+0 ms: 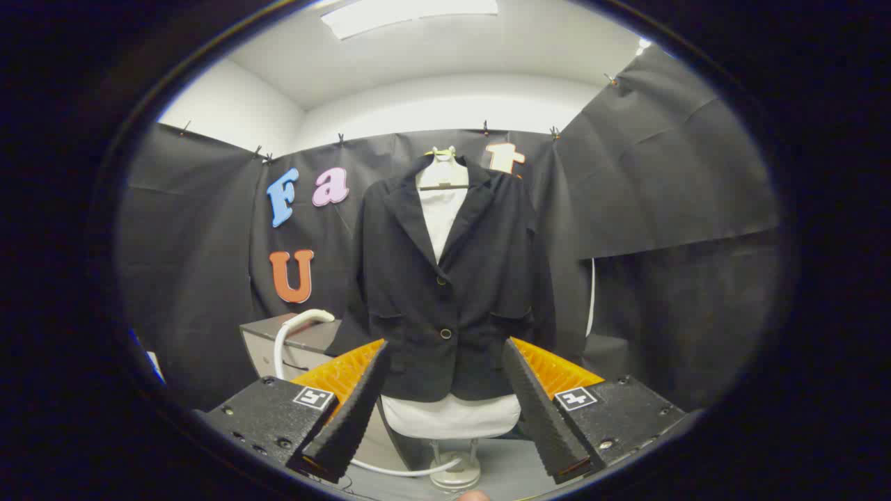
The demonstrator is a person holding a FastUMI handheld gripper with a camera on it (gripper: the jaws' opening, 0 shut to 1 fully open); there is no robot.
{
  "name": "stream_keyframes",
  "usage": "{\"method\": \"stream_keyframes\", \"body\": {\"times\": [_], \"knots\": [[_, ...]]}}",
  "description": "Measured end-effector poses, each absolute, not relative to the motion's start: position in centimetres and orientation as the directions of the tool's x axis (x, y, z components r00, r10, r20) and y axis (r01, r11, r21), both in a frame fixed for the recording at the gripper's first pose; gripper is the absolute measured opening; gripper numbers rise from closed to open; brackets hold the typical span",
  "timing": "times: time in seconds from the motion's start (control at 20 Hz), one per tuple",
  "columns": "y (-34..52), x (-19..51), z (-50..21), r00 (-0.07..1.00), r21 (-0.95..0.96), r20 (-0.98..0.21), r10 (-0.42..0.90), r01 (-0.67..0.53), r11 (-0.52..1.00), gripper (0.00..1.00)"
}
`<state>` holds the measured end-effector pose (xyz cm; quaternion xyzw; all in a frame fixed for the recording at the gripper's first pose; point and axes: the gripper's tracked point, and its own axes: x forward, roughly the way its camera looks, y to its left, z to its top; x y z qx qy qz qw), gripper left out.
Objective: Iron the clothes twice with a garment steamer, once on the left side and once on the right side.
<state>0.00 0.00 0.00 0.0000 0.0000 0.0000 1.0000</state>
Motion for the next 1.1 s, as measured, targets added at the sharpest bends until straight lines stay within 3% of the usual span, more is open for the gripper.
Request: {"method": "stream_keyframes", "body": {"times": [0.6,1.1], "knots": [[-0.2,0.8,0.0,1.000,0.000,0.006,-0.029,0.029,1.000,1.00],[10.3,3.3,-0.3,0.998,0.003,0.005,0.057,-0.057,0.998,1.00]]}}
